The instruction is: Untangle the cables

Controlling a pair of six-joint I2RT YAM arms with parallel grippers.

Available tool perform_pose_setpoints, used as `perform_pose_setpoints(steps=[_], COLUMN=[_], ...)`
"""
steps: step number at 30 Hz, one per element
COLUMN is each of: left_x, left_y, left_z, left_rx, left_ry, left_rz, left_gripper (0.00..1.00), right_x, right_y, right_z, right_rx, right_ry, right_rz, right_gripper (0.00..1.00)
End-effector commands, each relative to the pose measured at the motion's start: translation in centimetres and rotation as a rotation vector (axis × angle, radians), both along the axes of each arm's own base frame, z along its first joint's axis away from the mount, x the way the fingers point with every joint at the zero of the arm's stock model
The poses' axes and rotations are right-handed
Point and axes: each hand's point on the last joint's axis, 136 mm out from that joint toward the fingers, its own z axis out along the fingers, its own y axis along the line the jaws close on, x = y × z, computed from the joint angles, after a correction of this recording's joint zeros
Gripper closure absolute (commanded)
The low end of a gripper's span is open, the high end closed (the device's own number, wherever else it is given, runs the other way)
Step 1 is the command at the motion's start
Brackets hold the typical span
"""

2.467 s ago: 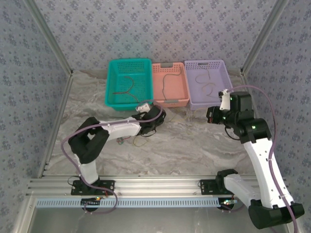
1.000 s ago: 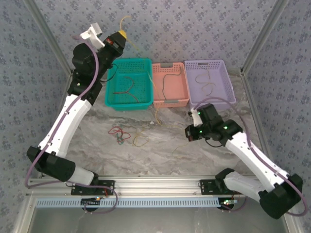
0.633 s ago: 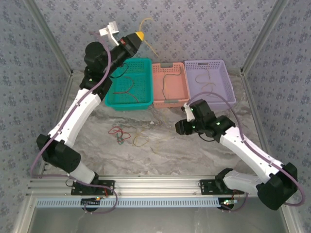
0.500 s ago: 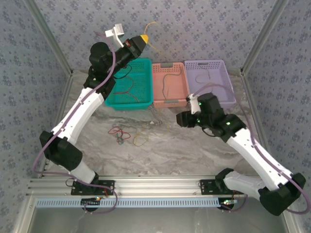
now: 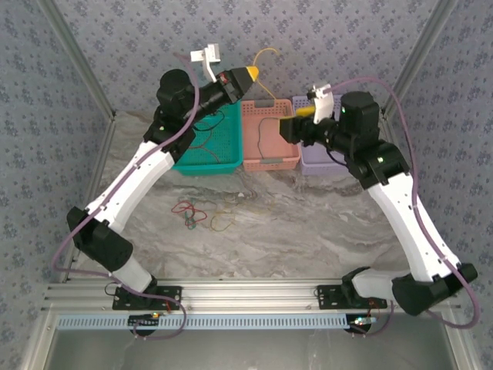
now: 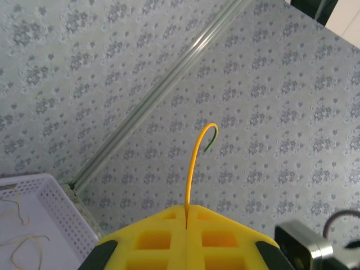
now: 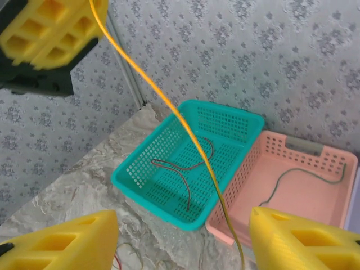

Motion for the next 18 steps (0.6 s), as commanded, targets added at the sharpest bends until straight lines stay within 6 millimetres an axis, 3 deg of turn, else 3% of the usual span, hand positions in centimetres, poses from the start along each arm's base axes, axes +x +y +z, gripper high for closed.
perform_pose_setpoints(steps=[1,6,8,10,11,14,15,17,18], left_x=[-1.4,-2.3,-2.6,-2.8,-2.8,-2.4,-2.3,-1.9,-1.5], left_y=[-1.2,-2.5,-2.9,-3.1,-3.2,-2.8,-2.5,-1.6,-0.6], left_z=[1.3,1.1,1.1,1.1,1.0,0.6,0.3,-0.2,-0.6], left_rx=[0.023,0.035,0.04,0.048,0.052,0.085,0.108,0.154,0.184], left_ry=[-0.058,-0.06,-0.06,-0.061,-0.061,-0.05,-0.044,-0.032,-0.021], left_rz=[-0.044,-0.074,-0.084,-0.086,-0.085,-0.046,-0.024,0.042,0.109], left_gripper=[1.0,1.0,1.0,1.0,1.0,1.0,0.89,0.54,0.44], right_x=[0.3,2.4,2.9,3.2,3.2,2.5,2.2,1.8,1.7], right_y=[1.5,1.8,1.8,1.6,1.4,0.4,-0.2,-1.6,-2.5], right_z=[2.1,1.1,0.7,0.7,0.7,1.6,2.1,3.0,3.6], right_rx=[-0.023,-0.042,-0.044,-0.037,-0.033,-0.015,-0.005,0.018,0.035], right_ry=[-0.09,-0.06,-0.052,-0.047,-0.047,-0.072,-0.079,-0.075,-0.07], right_rz=[0.087,0.062,0.051,0.032,0.02,-0.022,-0.04,-0.084,-0.108], right_gripper=[0.35,0.43,0.6,0.94,1.0,1.0,1.0,1.0,1.0])
